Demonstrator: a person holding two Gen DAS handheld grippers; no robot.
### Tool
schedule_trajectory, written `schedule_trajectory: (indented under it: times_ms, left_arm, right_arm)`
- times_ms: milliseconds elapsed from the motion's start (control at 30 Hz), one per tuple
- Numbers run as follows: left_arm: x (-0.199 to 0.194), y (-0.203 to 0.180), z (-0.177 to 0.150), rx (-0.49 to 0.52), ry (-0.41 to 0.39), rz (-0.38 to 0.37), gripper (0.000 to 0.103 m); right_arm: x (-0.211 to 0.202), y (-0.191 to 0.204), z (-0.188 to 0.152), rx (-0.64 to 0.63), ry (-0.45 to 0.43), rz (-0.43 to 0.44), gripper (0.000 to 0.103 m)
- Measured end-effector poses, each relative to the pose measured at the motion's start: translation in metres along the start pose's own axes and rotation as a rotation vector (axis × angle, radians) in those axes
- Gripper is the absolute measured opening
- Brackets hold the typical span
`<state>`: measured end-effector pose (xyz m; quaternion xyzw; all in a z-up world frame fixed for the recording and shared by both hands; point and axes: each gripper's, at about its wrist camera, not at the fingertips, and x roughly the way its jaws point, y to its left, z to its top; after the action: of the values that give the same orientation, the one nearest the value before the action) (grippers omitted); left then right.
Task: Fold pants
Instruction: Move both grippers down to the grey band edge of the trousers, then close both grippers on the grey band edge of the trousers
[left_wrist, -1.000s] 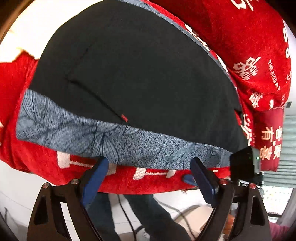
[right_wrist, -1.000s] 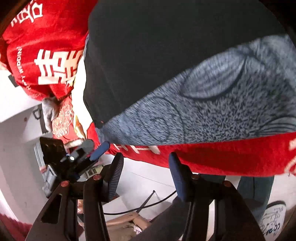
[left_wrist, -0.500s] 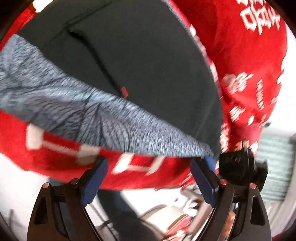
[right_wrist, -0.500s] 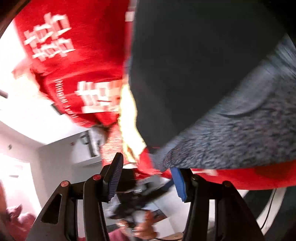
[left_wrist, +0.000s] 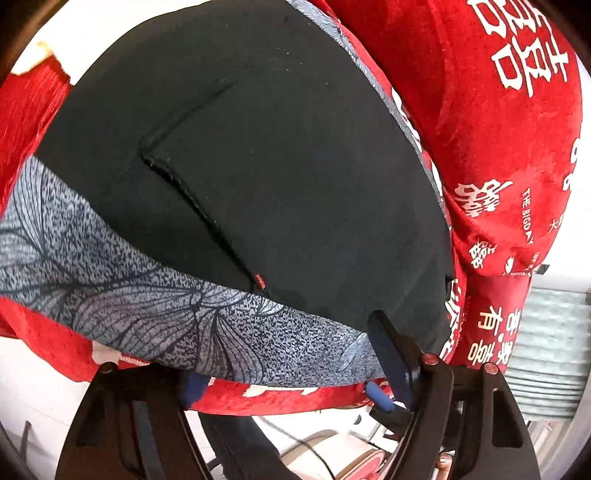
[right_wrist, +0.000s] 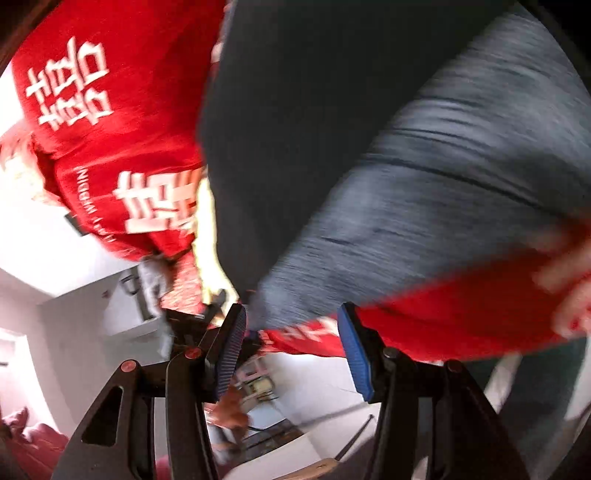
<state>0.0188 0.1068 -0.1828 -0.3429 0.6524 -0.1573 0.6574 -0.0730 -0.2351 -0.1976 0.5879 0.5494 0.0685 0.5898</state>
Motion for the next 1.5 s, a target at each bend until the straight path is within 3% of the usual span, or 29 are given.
schedule_trajectory:
  times_ms: [67,133,233,267,333,367,467,667,800,900,1033,1167,1233,1367,1433,1500]
  left_arm:
    - [0.001,-0.001,0.002,0.021,0.007,0.019,0.074]
    - [0.005,-0.005,0.003,0.035,0.011,0.025,0.074]
    - [0.009,-0.010,0.003,0.073,0.020,0.068,0.046]
    - [0.008,-0.007,0.003,0.080,0.030,0.077,0.029]
    - [0.006,-0.002,0.005,0.066,0.053,0.064,0.022]
    - [0.003,-0.003,0.007,0.057,0.057,0.062,0.019]
    - [-0.017,-0.024,0.009,0.114,0.048,0.081,0.019]
    - [-0.064,-0.093,0.033,0.245,-0.039,0.071,0.019]
    - [-0.063,-0.129,0.082,0.275,-0.113,0.072,0.019]
    - [-0.046,-0.147,0.120,0.310,-0.163,0.112,0.019]
    - [-0.006,-0.148,0.180,0.281,-0.217,0.189,0.021]
    - [0.034,-0.136,0.222,0.238,-0.285,0.395,0.057]
    - [0.049,-0.121,0.232,0.199,-0.271,0.455,0.057]
    - [0.041,-0.120,0.229,0.196,-0.289,0.474,0.057]
    - [0.027,-0.128,0.219,0.212,-0.303,0.499,0.057]
    - [0.019,-0.139,0.204,0.262,-0.287,0.503,0.059]
  right_arm:
    - [-0.010,-0.012,0.003,0.014,-0.050,-0.015,0.057]
    - [-0.013,-0.020,0.010,0.041,-0.080,0.037,0.057]
    - [-0.015,-0.023,0.015,0.086,-0.139,0.146,0.057]
    - [-0.016,-0.023,0.016,0.112,-0.162,0.169,0.054]
    - [-0.019,-0.025,0.014,0.207,-0.219,0.218,0.018]
    - [-0.021,-0.025,0.012,0.233,-0.228,0.199,0.004]
    - [-0.030,0.013,0.014,0.130,-0.213,0.061,0.004]
    - [-0.059,0.125,0.048,-0.158,-0.147,-0.054,0.004]
    - [-0.062,0.184,0.106,-0.295,-0.075,-0.076,0.004]
    - [-0.038,0.216,0.166,-0.362,0.007,-0.133,0.004]
    - [0.009,0.222,0.246,-0.389,0.099,-0.223,0.004]
    - [0.050,0.198,0.294,-0.393,0.129,-0.316,0.005]
    - [0.066,0.179,0.308,-0.368,0.147,-0.348,0.007]
    - [0.064,0.171,0.306,-0.309,0.120,-0.315,0.009]
    - [0.060,0.188,0.292,-0.376,0.112,-0.337,0.020]
    - [0.058,0.209,0.272,-0.460,0.136,-0.312,0.021]
